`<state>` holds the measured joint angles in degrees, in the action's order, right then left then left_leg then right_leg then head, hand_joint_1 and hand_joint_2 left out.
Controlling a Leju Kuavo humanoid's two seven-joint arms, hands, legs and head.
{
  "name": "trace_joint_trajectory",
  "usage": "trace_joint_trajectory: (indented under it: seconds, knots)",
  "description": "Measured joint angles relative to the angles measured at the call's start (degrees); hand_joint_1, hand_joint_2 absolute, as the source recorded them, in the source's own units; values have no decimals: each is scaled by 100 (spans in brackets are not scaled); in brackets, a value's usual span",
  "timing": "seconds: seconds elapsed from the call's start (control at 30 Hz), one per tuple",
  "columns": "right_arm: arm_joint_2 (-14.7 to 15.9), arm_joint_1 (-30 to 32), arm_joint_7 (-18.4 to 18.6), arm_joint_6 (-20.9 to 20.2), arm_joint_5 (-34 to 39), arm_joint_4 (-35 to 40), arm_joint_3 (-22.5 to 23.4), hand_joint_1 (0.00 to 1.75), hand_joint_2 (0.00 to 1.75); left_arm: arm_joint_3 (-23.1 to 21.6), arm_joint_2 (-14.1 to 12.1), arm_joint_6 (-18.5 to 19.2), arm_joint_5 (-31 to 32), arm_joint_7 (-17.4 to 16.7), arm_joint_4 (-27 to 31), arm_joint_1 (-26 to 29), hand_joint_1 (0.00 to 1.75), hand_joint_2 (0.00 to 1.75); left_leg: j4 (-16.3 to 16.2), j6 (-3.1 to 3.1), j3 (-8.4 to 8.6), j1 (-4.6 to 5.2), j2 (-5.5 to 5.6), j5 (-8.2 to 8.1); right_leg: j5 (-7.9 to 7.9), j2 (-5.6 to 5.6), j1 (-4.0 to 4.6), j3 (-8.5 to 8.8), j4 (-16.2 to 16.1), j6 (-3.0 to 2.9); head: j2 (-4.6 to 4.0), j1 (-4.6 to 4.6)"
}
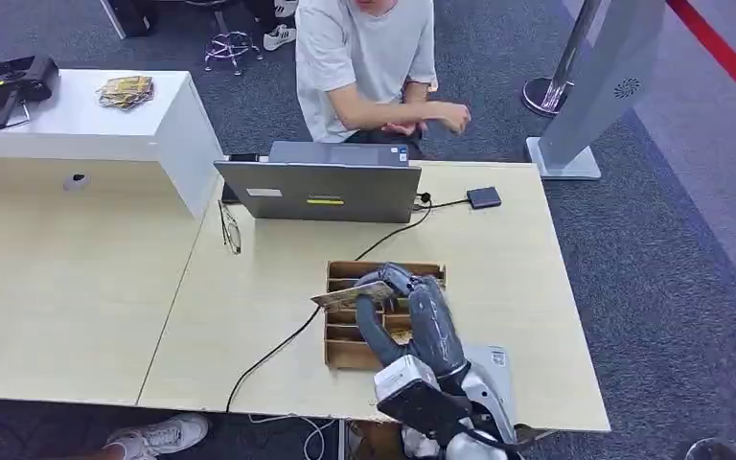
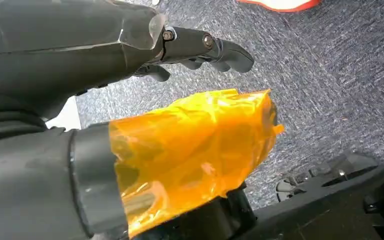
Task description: Pass the card to the sensor for recognition and then transmit it.
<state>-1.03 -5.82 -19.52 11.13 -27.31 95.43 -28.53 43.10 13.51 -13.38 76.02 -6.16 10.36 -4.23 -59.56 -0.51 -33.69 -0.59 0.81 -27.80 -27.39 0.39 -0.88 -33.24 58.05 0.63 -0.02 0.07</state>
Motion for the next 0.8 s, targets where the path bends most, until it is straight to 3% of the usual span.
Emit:
trace_joint_trajectory:
  seconds: [0.4, 0.8]
  knots:
    - [149, 379, -387, -1494, 2100, -87, 339, 175, 175, 94, -24, -70, -6, 61, 0, 2, 0, 0, 0, 0, 0, 0, 0, 0, 0, 0, 0, 0, 0, 0, 0, 2]
    - [391, 468, -385, -2245, 3021, -498, 684, 175, 175, 105, -26, -90, 35, 61, 0, 3, 0, 0, 0, 0, 0, 0, 0, 0, 0, 0, 0, 0, 0, 0, 0, 0]
